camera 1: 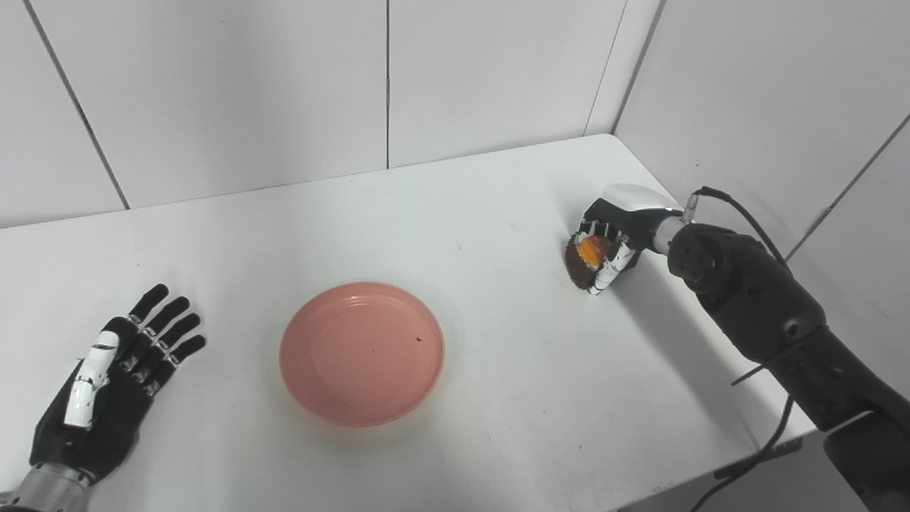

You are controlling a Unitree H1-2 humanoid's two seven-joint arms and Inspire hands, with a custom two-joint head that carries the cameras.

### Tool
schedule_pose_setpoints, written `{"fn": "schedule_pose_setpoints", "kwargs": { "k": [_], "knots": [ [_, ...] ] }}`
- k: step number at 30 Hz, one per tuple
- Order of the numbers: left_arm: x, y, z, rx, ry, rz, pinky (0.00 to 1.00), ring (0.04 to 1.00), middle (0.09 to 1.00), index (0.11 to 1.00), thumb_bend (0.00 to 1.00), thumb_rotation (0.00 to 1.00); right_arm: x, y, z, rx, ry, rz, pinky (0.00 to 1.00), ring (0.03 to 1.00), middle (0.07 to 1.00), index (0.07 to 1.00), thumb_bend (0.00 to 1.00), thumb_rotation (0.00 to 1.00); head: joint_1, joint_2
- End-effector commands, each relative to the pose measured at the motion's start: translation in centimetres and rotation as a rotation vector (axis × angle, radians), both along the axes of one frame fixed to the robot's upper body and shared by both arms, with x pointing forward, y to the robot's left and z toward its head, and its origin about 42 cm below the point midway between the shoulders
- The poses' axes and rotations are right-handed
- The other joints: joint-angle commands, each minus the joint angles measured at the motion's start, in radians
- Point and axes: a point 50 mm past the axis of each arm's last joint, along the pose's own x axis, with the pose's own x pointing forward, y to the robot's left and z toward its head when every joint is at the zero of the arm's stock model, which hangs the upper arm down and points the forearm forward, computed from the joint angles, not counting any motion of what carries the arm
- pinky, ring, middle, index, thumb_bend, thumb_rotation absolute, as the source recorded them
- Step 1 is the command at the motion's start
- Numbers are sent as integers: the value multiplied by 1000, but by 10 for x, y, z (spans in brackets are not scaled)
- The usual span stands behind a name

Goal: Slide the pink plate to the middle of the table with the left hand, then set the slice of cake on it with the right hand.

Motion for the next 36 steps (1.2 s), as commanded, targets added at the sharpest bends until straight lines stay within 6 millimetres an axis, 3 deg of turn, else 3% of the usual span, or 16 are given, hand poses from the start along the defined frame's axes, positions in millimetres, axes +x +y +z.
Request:
{"fn": "schedule_pose_setpoints", "kwargs": {
  "k": [1,10,16,25,30,33,36],
  "knots": [
    [-14,8,-31,29,161,20,861,903,918,913,451,852,4,-6,21,-8,-96,16,437,503,476,504,525,0,1,-1],
    [-14,7,-32,30,160,21,865,906,921,916,453,852,0,-9,18,90,-139,11,454,513,487,493,525,0,12,-4],
    [-14,1,-33,34,157,21,860,901,916,916,452,854,-10,3,39,111,-171,71,460,507,485,497,524,0,37,-10],
    [-15,-21,-33,47,142,15,877,908,922,922,447,874,-24,75,107,89,-228,277,445,485,471,515,523,0,106,-30],
    [-16,-39,-31,50,143,24,878,908,922,922,433,888,-23,115,124,102,-237,402,442,485,474,509,524,0,196,-37],
    [-18,-53,-27,55,145,27,891,909,928,926,407,943,-21,148,131,122,-231,482,422,472,471,515,523,0,244,-37],
    [-19,-66,-24,62,148,30,897,913,932,927,395,985,-18,168,135,122,-219,537,425,475,473,513,522,0,294,-37]
  ]
}}
